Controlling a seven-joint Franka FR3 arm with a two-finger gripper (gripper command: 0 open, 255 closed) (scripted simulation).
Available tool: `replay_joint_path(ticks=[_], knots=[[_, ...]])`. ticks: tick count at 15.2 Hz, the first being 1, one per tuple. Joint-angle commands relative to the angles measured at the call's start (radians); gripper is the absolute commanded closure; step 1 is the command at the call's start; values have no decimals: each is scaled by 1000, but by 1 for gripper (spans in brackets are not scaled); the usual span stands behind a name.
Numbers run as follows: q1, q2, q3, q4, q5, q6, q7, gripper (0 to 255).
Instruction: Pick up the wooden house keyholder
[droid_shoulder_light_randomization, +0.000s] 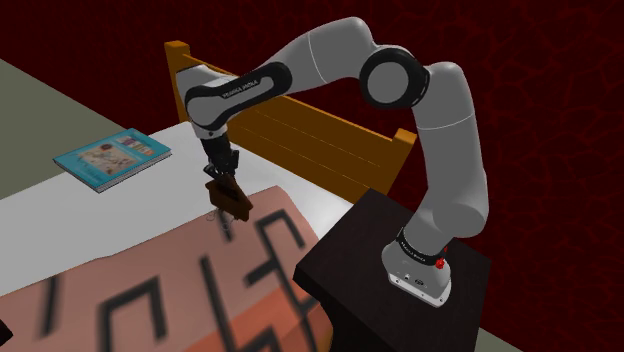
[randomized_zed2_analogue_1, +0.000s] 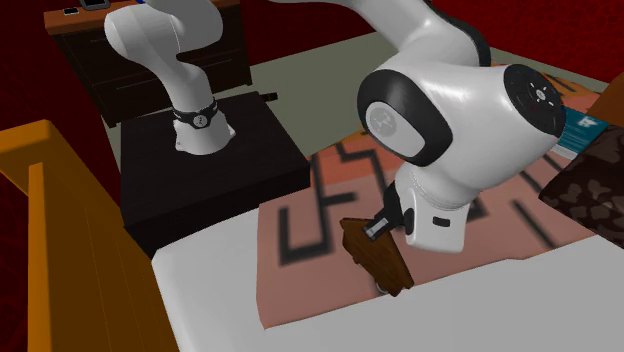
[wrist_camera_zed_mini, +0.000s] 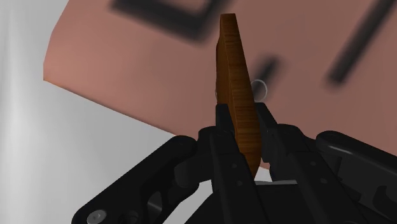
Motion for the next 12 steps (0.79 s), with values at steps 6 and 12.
replay_joint_path(ticks=[6,12], knots=[[-3,-46,6,24,9,-69,0,255],[-5,-78,10,55,15,-132,0,255]])
